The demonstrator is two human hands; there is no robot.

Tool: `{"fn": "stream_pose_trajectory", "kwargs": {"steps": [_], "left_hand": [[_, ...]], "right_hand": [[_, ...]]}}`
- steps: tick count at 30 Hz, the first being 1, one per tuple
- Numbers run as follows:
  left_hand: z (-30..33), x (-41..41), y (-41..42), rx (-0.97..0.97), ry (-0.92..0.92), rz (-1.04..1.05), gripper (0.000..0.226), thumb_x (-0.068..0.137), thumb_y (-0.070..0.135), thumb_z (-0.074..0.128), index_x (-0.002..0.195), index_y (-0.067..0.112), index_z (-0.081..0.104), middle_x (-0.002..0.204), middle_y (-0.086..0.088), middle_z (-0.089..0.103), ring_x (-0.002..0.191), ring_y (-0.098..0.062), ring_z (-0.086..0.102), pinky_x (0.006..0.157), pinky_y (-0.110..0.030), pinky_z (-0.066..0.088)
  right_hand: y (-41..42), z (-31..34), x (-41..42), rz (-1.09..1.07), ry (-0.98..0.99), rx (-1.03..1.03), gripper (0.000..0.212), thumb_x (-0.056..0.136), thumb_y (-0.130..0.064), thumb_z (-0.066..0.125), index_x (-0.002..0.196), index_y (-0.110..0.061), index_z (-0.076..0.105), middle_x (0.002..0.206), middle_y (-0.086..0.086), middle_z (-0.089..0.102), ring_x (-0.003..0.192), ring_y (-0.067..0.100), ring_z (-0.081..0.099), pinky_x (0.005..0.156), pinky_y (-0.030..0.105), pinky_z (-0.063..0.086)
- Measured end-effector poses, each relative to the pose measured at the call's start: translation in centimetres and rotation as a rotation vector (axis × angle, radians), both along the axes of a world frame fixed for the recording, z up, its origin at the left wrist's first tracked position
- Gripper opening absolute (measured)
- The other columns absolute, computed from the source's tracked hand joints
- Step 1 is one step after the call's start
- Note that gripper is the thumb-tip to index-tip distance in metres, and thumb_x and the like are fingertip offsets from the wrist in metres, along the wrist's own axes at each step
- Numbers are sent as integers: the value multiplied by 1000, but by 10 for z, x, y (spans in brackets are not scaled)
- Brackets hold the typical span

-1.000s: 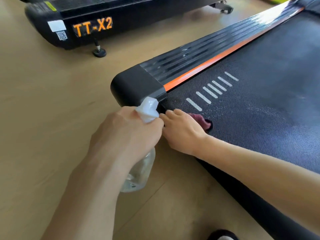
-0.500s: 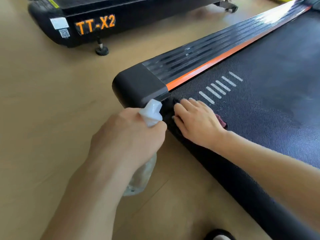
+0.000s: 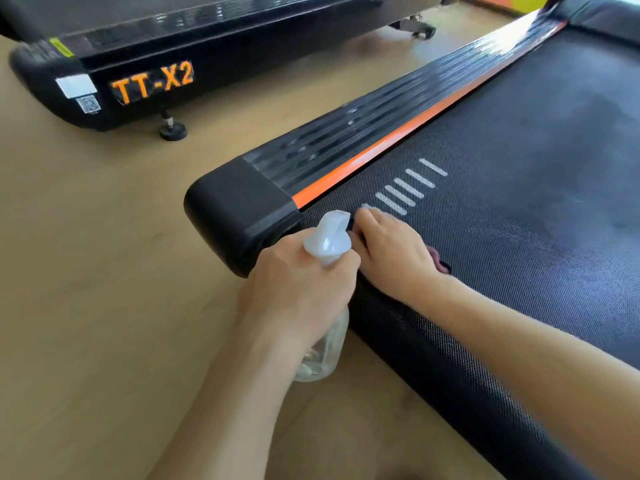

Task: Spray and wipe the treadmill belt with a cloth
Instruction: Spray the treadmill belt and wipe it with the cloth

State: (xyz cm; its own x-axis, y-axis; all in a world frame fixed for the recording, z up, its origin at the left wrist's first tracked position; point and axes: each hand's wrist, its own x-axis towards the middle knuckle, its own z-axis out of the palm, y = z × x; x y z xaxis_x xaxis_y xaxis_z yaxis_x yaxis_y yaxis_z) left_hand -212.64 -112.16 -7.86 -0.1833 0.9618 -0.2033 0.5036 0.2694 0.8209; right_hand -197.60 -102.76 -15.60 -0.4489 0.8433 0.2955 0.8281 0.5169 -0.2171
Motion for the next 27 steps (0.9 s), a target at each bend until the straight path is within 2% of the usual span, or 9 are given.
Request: {"fn": "stream_pose_trajectory", "kwargs": {"steps": [2, 4, 6, 10, 14, 18, 21, 23, 27], "left_hand": [[-1, 4, 3, 15, -32, 27, 36, 86, 30, 61, 51, 30, 51, 52, 5, 41, 56, -17, 37, 59, -31, 32], [-2, 5, 3, 6, -52, 22, 37, 86, 32, 62, 51, 28, 50, 46, 8, 42, 55, -16, 39, 58, -31, 32], [-5, 0, -1, -4, -47, 26, 34, 86, 32, 62, 54, 26, 50, 46, 8, 44, 57, -19, 42, 59, -33, 34], [-10, -13, -5, -35, 4, 11, 28, 78, 38, 54, 62, 18, 42, 51, 5, 42, 63, -26, 38, 59, -36, 37], [-8, -20, -7, -36, -21, 78, 35, 83, 29, 61, 59, 18, 37, 51, 5, 37, 60, -24, 36, 61, -38, 37], [-8, -12, -6, -9, -45, 95, 36, 85, 32, 64, 61, 21, 40, 53, 5, 43, 59, -20, 40, 60, -36, 39], [-8, -9, -7, 25, -60, 60, 37, 87, 35, 64, 58, 25, 44, 50, 8, 43, 53, -14, 38, 58, -31, 37], [-9, -10, -8, 51, -71, 46, 37, 88, 38, 65, 59, 25, 46, 49, 8, 41, 54, -16, 38, 58, -31, 37], [-9, -12, -5, 47, -106, 47, 47, 88, 42, 67, 58, 20, 39, 48, 7, 36, 53, -18, 37, 60, -32, 37]], "right_hand": [[28, -2, -14, -122, 7, -54, 17, 101, -28, 43, 89, -19, 34, 87, 0, 47, 76, 21, 42, 65, 32, 26], [18, -3, -11, -148, 4, -19, 17, 100, -27, 44, 88, -20, 34, 84, -2, 46, 74, 21, 45, 64, 33, 27], [-20, -4, 8, -39, 24, 13, 18, 98, -27, 46, 85, -20, 36, 79, -5, 45, 69, 22, 50, 61, 34, 32], [-70, -2, 52, 132, -36, -25, 22, 101, -29, 45, 83, -17, 41, 79, -6, 45, 70, 20, 47, 67, 34, 42], [-8, 0, 18, 68, -24, 14, 20, 100, -28, 44, 84, -21, 34, 78, -5, 45, 68, 18, 44, 66, 38, 42], [49, -7, -24, -137, 0, -40, 18, 100, -29, 43, 87, -20, 35, 85, 2, 54, 79, 26, 55, 65, 33, 30], [9, -4, -10, -77, 25, -7, 19, 99, -29, 46, 85, -23, 33, 80, -3, 49, 73, 24, 53, 63, 33, 29], [-38, -1, 12, -25, 48, -20, 21, 98, -29, 48, 83, -23, 34, 79, -5, 47, 70, 21, 49, 62, 34, 33], [-86, 1, 36, 46, -44, -37, 21, 99, -30, 47, 81, -20, 41, 79, -8, 42, 70, 17, 44, 66, 34, 41]]}}
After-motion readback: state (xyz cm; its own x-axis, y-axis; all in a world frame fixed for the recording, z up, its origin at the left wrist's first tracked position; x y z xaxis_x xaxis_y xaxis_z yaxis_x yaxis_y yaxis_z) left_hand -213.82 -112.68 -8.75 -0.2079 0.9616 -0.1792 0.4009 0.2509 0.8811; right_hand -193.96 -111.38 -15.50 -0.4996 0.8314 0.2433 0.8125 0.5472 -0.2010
